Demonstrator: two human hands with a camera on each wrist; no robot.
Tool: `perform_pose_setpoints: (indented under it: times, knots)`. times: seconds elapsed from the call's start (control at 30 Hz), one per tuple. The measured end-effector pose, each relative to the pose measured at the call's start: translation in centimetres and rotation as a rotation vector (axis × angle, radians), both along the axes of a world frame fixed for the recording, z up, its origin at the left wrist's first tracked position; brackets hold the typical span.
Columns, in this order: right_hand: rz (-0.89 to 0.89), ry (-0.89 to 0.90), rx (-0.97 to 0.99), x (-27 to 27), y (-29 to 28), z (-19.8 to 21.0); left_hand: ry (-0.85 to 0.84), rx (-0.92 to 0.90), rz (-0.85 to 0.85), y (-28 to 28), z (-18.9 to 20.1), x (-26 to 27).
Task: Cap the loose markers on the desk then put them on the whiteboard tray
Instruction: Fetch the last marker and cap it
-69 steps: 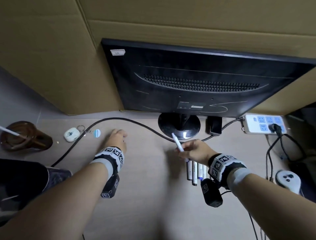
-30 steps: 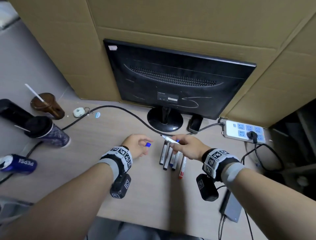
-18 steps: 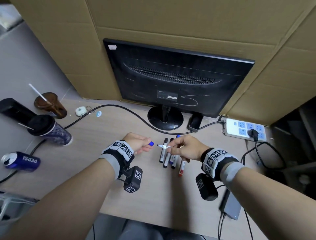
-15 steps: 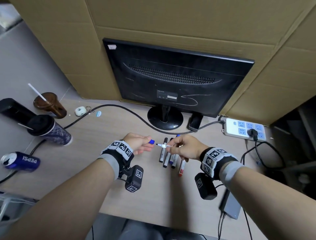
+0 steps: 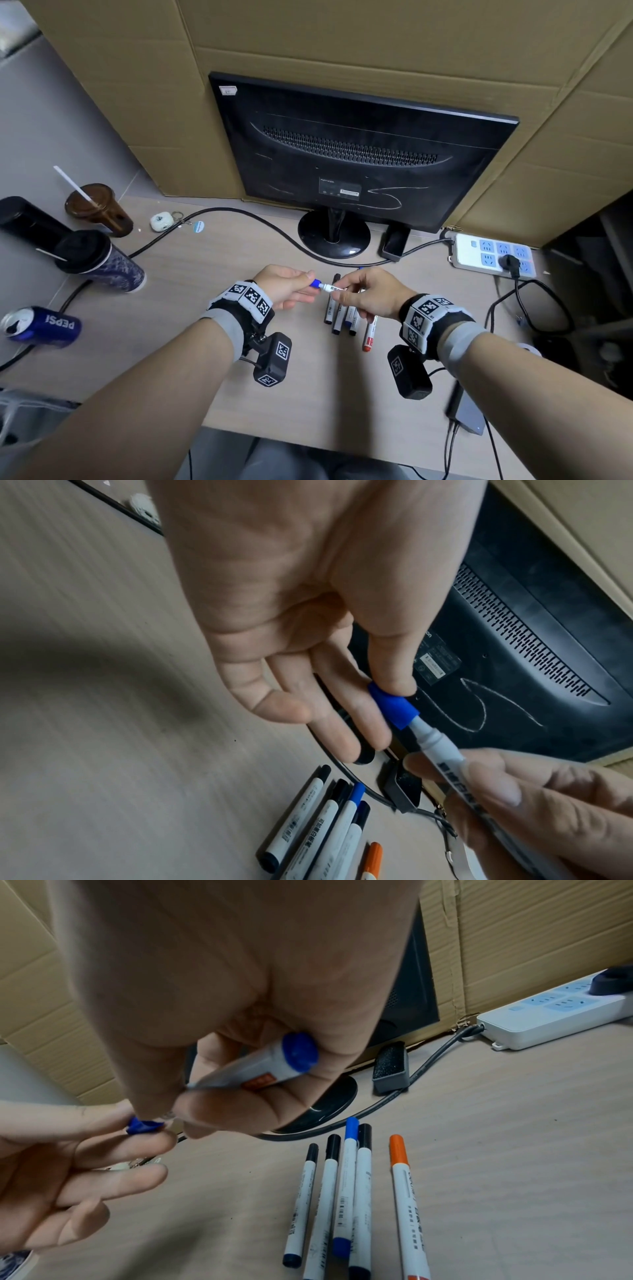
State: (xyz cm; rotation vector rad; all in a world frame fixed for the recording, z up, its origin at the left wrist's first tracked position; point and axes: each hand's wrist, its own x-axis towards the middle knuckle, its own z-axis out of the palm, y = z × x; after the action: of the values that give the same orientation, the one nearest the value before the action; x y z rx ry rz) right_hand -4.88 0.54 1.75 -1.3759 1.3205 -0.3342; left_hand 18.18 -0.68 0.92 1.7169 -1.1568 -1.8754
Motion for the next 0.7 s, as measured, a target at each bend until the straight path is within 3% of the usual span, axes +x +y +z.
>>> perform_pose_setpoints:
  times: [0.27,0.7]
  knots:
    - [0.005,0.05,-0.051,-0.3,-0.3,-0.1,-0.039,-0.078,-0.015,-0.8,0.2,-0.6]
    - [-0.032,0.106,-0.08,-0.8,-0.4,-0.9,0.074,-0.04,0.011,-1.4,-0.9,-1.6]
